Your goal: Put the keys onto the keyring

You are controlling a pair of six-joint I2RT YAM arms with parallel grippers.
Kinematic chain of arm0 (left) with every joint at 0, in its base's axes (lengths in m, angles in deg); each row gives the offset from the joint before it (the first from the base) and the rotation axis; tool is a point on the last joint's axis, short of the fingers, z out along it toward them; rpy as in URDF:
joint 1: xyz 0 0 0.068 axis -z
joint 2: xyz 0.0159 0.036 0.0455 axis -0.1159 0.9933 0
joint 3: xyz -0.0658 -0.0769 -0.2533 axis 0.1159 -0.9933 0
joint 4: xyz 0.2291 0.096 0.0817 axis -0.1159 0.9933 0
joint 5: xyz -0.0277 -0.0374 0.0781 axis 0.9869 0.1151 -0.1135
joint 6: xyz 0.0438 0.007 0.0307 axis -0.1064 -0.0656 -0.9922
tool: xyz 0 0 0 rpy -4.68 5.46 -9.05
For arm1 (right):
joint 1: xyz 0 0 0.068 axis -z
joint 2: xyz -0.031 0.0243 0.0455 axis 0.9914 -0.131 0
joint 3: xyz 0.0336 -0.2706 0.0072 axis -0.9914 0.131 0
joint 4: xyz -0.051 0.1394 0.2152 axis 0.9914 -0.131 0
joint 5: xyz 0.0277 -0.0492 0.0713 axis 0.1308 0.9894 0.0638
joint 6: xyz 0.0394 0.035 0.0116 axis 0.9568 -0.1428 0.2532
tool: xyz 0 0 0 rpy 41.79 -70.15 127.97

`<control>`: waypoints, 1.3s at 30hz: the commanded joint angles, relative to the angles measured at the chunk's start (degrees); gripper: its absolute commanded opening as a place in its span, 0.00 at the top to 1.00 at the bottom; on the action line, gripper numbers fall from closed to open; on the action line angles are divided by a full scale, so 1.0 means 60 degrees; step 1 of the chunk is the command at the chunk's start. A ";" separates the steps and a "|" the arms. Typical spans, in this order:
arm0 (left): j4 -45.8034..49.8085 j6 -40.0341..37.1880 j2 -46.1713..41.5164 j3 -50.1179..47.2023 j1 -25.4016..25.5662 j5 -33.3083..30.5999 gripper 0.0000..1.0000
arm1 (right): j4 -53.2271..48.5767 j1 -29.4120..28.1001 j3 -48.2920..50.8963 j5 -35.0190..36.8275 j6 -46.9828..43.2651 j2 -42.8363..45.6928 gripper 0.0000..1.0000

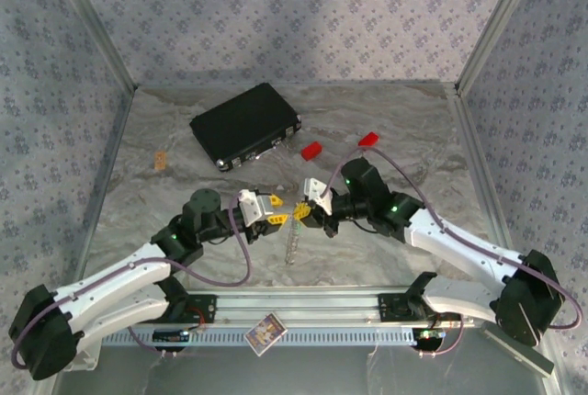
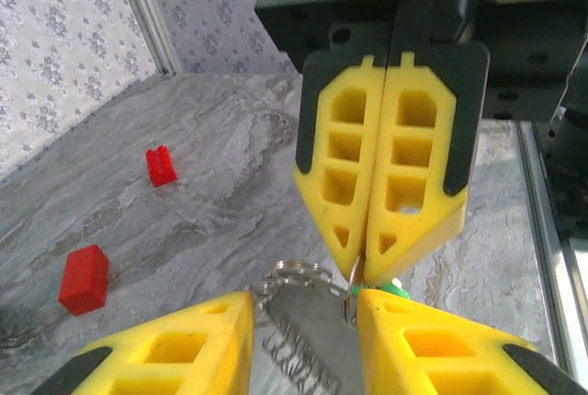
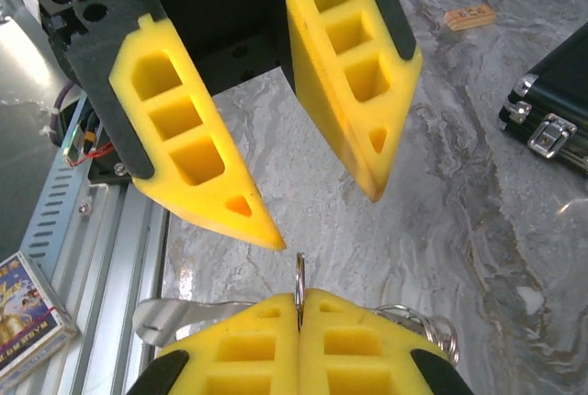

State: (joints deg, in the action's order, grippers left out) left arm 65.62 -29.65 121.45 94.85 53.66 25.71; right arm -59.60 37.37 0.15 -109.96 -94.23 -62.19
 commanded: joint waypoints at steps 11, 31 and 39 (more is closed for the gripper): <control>0.1550 -0.0725 0.0394 0.0813 0.0039 0.1272 0.69 | -0.2671 -0.0815 -0.1989 0.1702 -0.1893 -0.0381 1.00; 0.1213 -0.0607 0.0636 0.0703 0.0058 0.1392 1.00 | -0.2516 -0.1180 -0.2150 0.1417 -0.1799 -0.0641 1.00; 0.0277 -0.0558 0.0343 0.0170 0.0074 0.0770 1.00 | -0.1049 -0.0337 -0.0414 0.1288 -0.0168 0.0736 0.58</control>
State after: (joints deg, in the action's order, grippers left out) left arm 72.22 -32.73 125.01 96.99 53.68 31.46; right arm -69.45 34.48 -4.83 -100.76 -100.13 -59.85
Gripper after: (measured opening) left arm 0.046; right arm 0.416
